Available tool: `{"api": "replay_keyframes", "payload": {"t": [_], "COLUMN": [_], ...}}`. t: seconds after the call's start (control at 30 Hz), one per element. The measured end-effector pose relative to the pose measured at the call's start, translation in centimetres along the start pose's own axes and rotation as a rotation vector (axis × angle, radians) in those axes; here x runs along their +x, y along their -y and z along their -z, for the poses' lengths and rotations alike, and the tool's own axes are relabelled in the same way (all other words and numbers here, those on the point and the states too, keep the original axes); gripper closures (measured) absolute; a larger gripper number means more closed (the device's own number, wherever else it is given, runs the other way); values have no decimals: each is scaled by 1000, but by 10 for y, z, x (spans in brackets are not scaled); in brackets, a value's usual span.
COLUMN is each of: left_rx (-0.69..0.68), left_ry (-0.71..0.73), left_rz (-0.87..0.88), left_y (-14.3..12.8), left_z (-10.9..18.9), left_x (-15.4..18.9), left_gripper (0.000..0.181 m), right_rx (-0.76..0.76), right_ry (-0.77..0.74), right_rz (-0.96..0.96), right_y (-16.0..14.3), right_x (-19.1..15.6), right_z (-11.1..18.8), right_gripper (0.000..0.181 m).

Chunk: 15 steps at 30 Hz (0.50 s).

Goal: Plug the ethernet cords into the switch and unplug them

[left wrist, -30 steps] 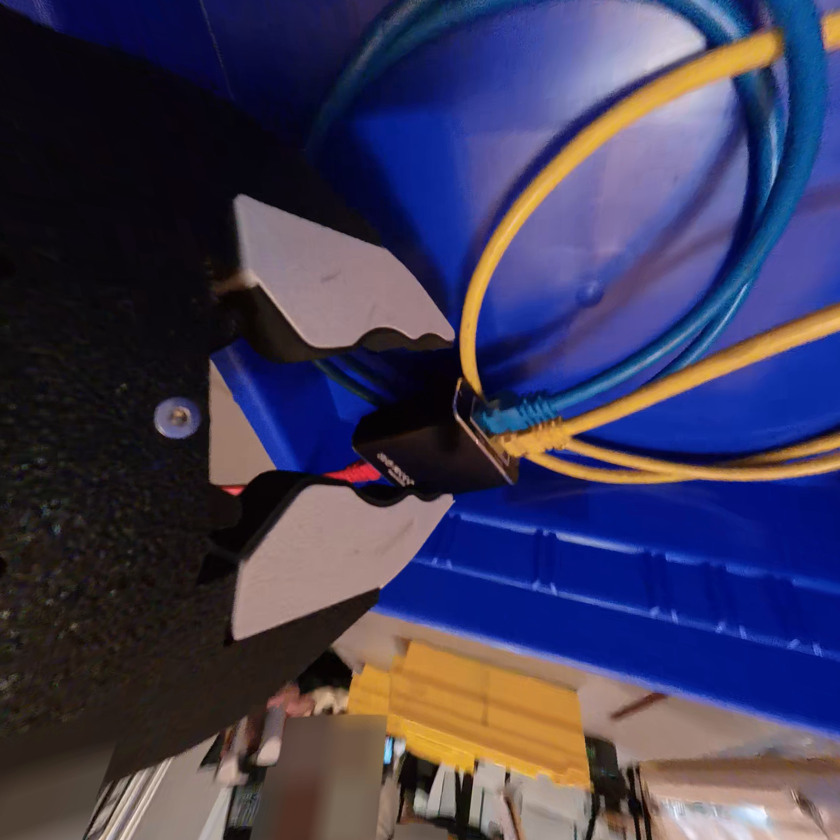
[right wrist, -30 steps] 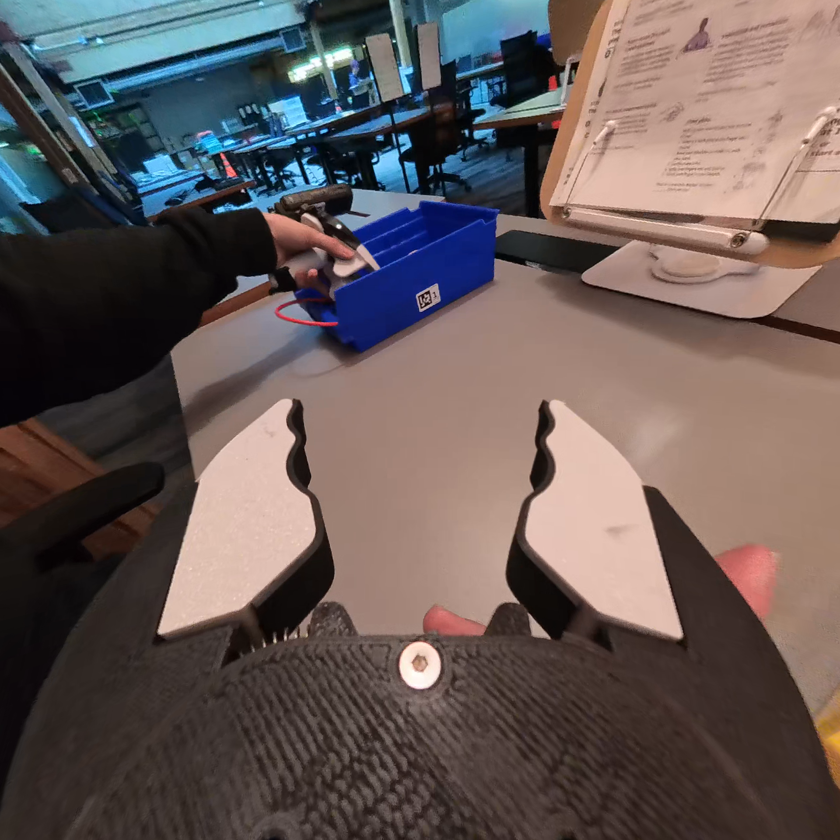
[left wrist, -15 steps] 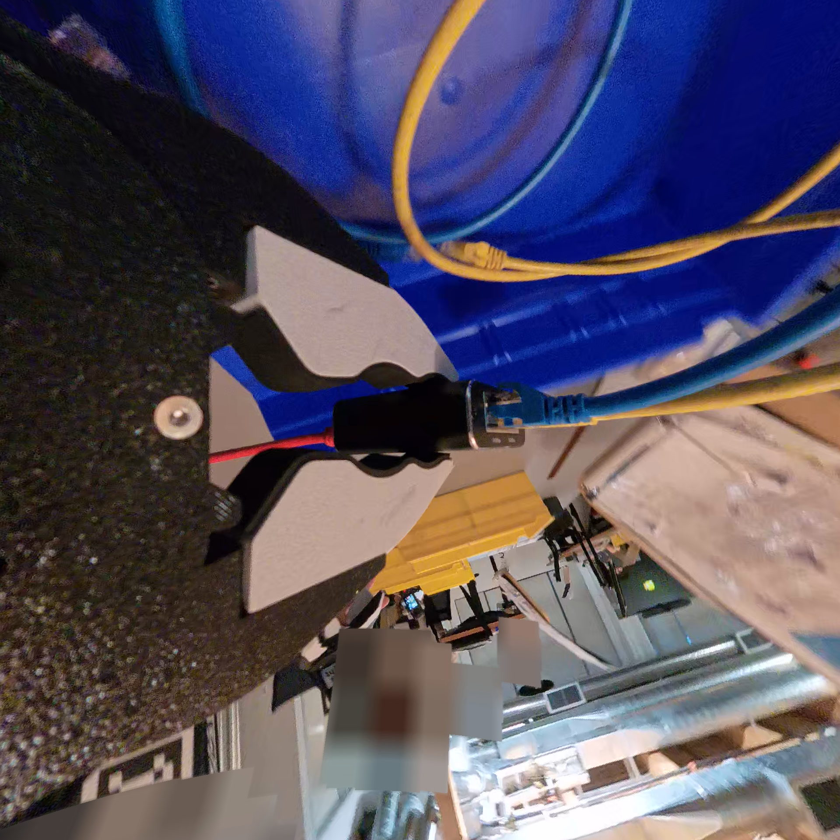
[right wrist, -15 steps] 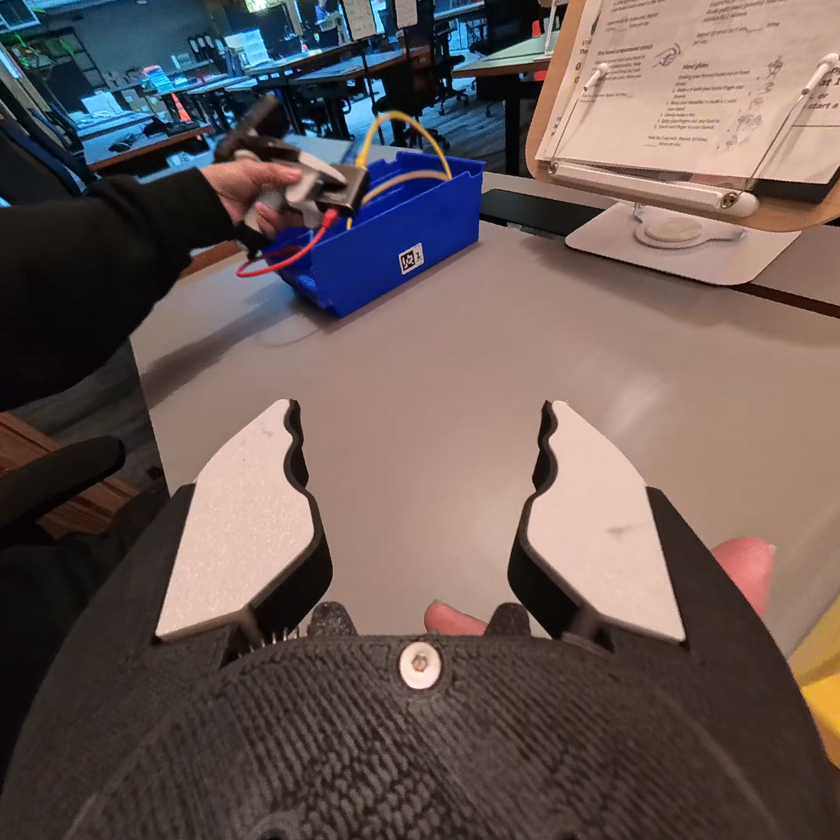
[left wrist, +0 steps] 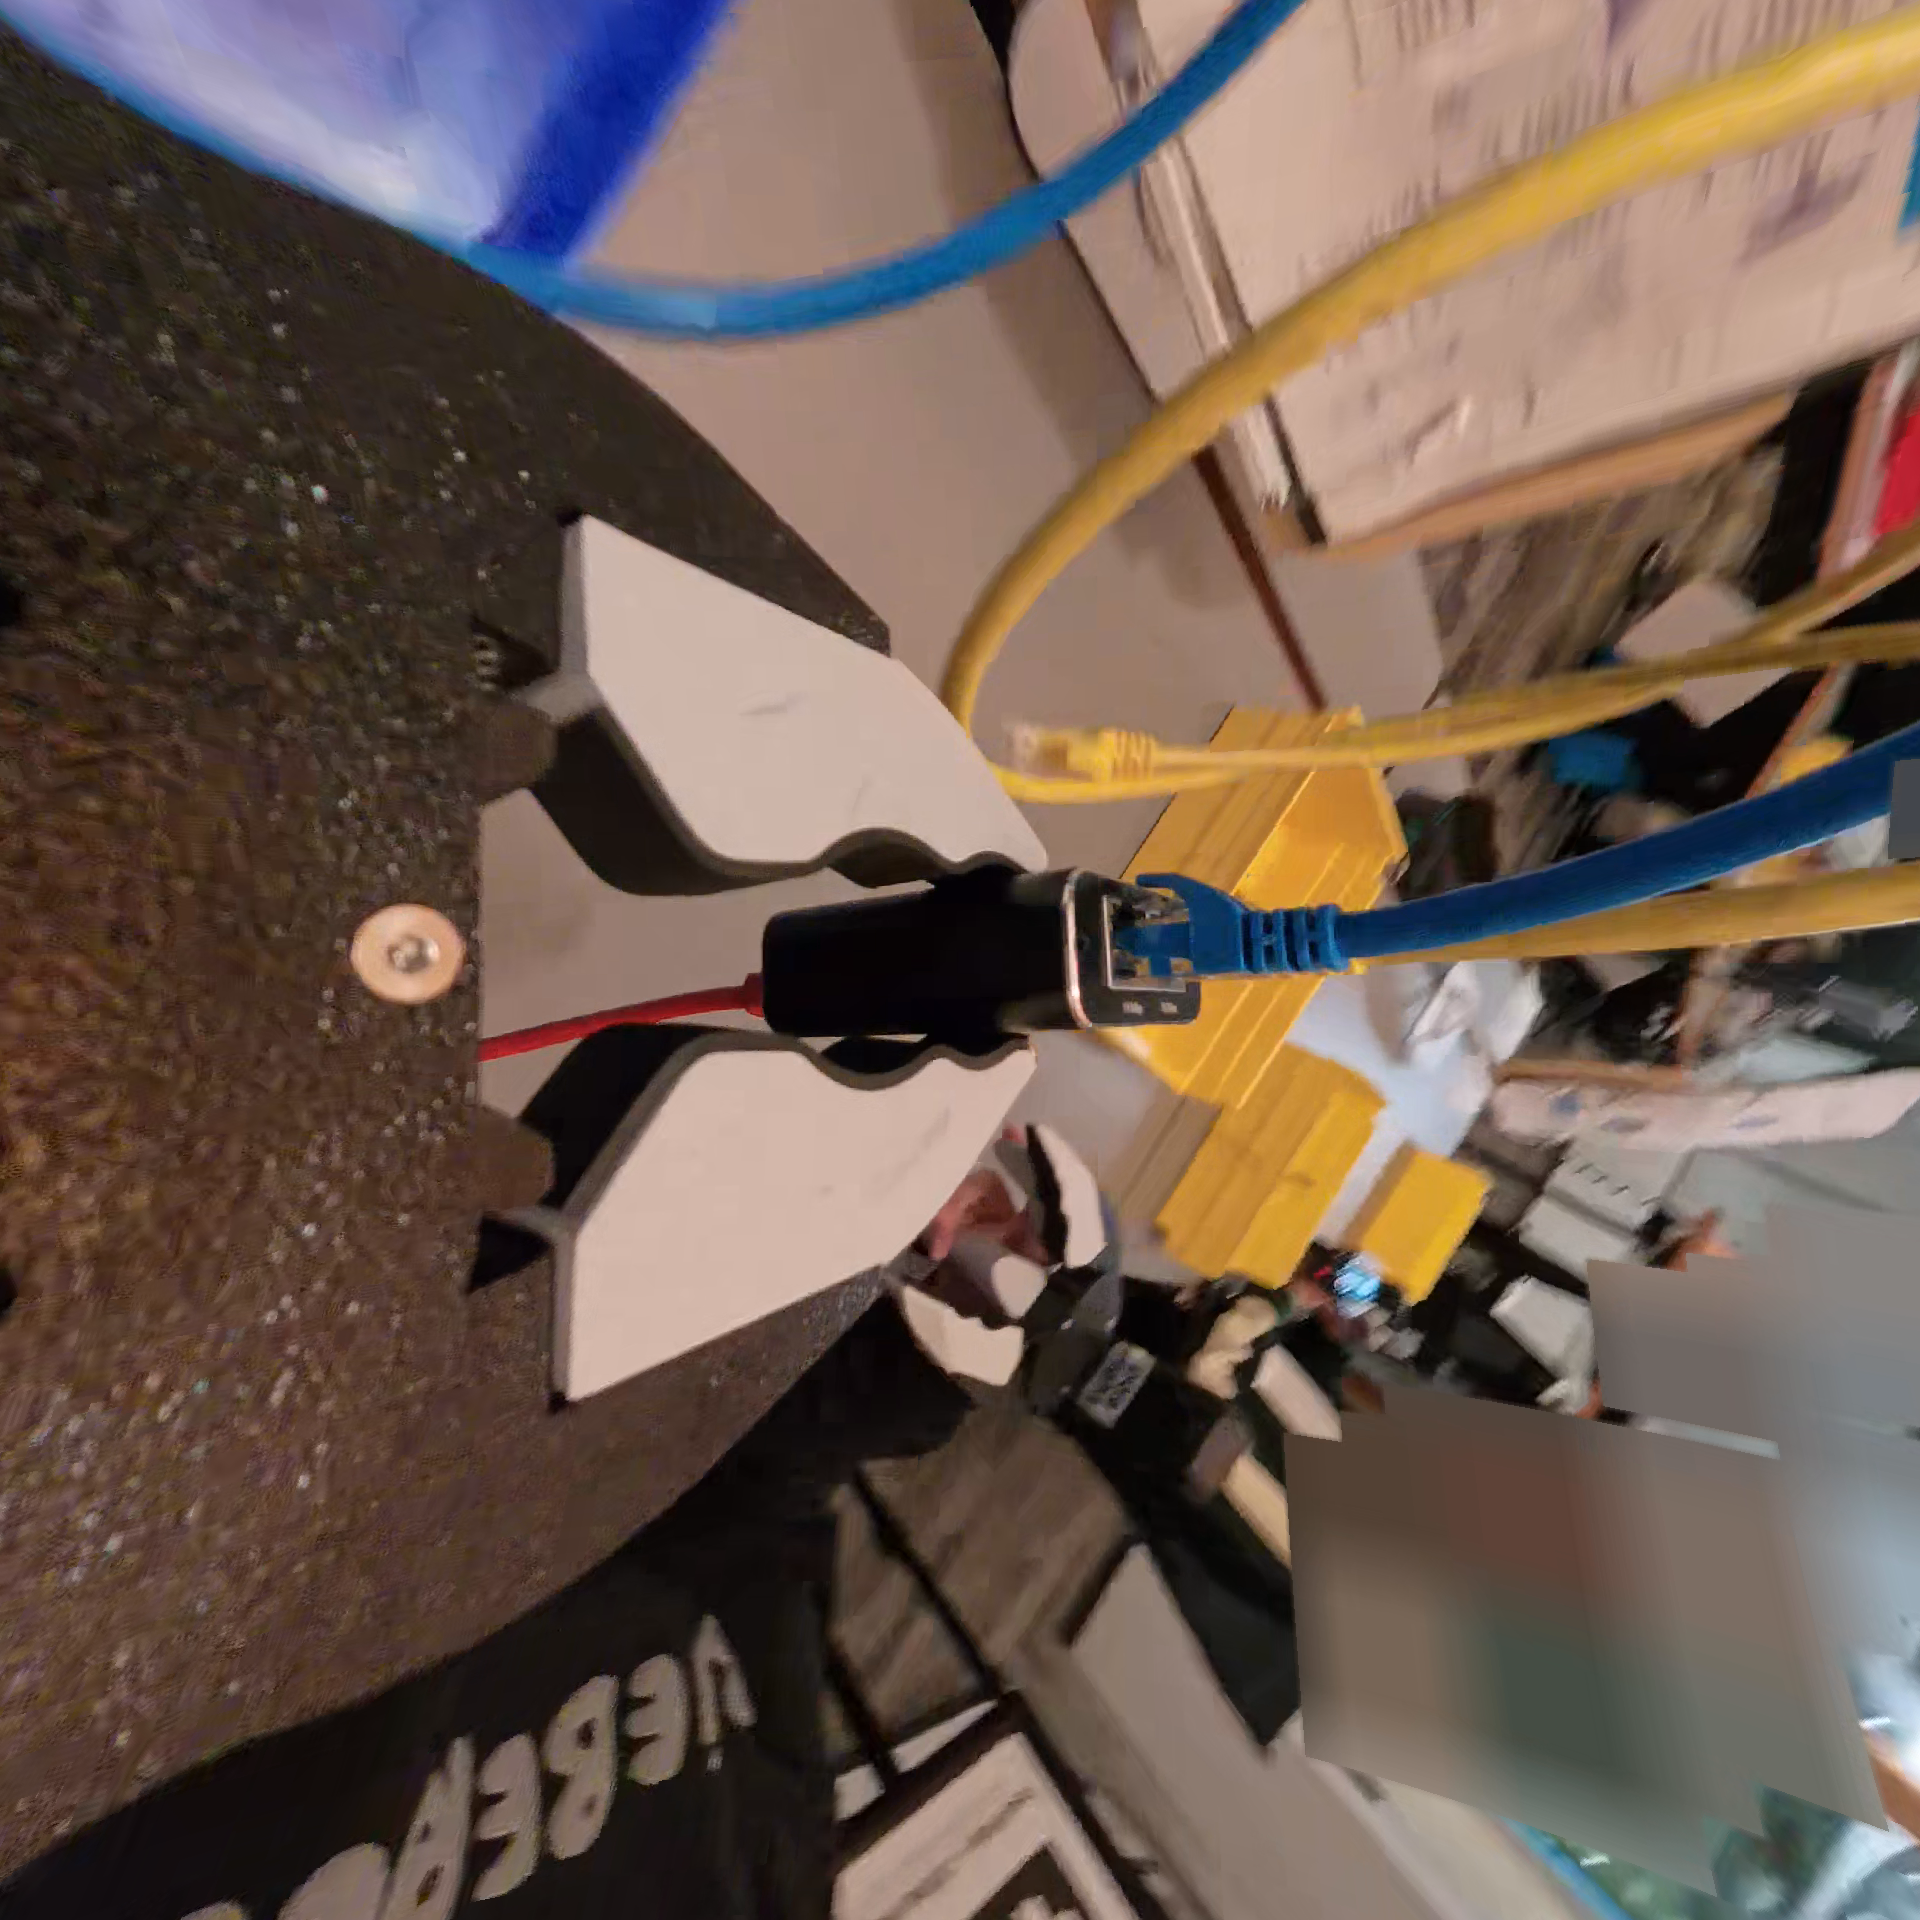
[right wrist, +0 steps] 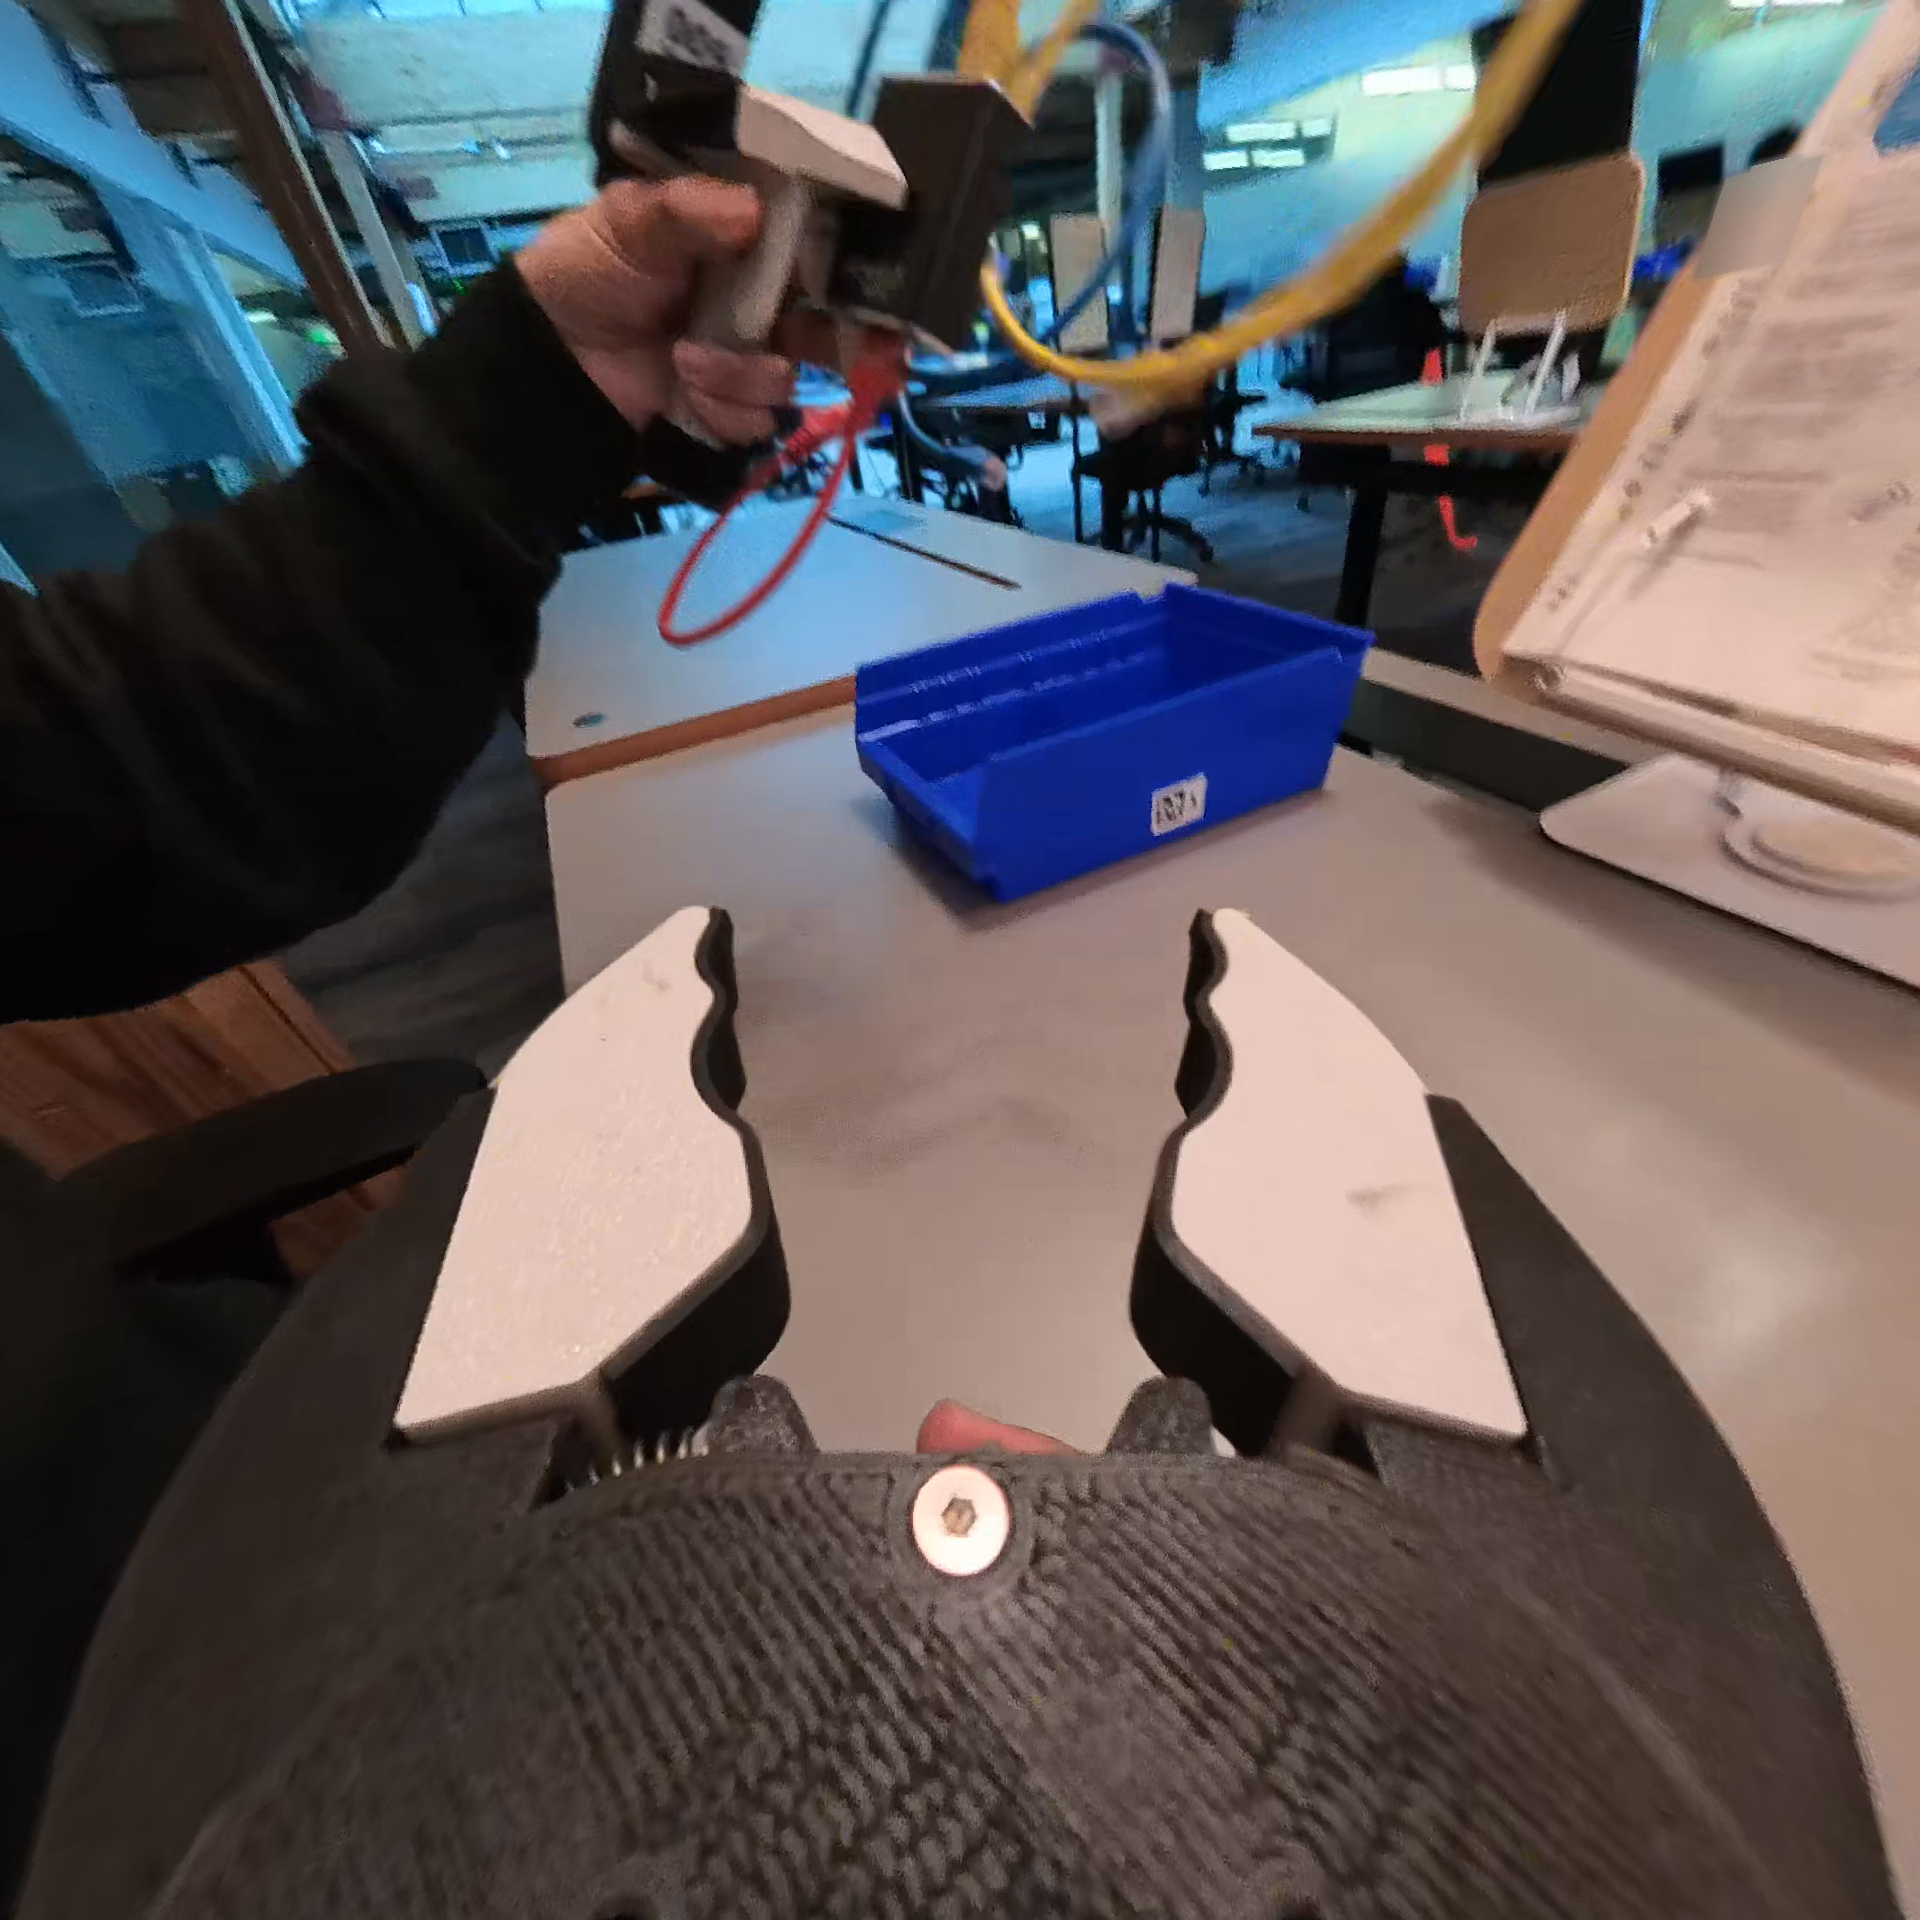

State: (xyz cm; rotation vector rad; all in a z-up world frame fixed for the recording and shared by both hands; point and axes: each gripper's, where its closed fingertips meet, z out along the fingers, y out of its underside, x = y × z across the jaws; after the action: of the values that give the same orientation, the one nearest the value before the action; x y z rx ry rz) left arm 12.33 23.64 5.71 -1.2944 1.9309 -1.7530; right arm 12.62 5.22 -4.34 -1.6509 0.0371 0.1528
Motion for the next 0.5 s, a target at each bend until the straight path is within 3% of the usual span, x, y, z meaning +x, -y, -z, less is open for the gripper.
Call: {"api": "replay_keyframes", "payload": {"t": [0.03, 0.13, 0.23, 0.33, 0.4, 0.5], "left_rx": [-48, -199, -305, -323, -326, -331], "left_ry": [-29, -103, -152, -231, -212, -247], "left_rz": [-27, -118, -176, -148, -89, -14], "left_y": [-8, -46, -93, -127, -142, -159], "left_z": [-16, -65, -108, -139, -152, -160], "left_x": [14, 45, 57, 59, 44, 31], "left_gripper": [157, 156, 157, 157, 157, 156], "right_rx": [26, 117, 149, 38, -118, -139], "right_ry": [6, -12, 12, 63, 41, 62], "right_rz": [9, -52, -178, -252, -310, -333], "right_y": [5, 13, 1, -33, -63, -62], "right_x": [-7, -11, -4, 0, 9, 10], "right_z": [-3, -7, -12, -20, -19, -11], "right_gripper": [103, 110, 114, 124, 125, 127]}}
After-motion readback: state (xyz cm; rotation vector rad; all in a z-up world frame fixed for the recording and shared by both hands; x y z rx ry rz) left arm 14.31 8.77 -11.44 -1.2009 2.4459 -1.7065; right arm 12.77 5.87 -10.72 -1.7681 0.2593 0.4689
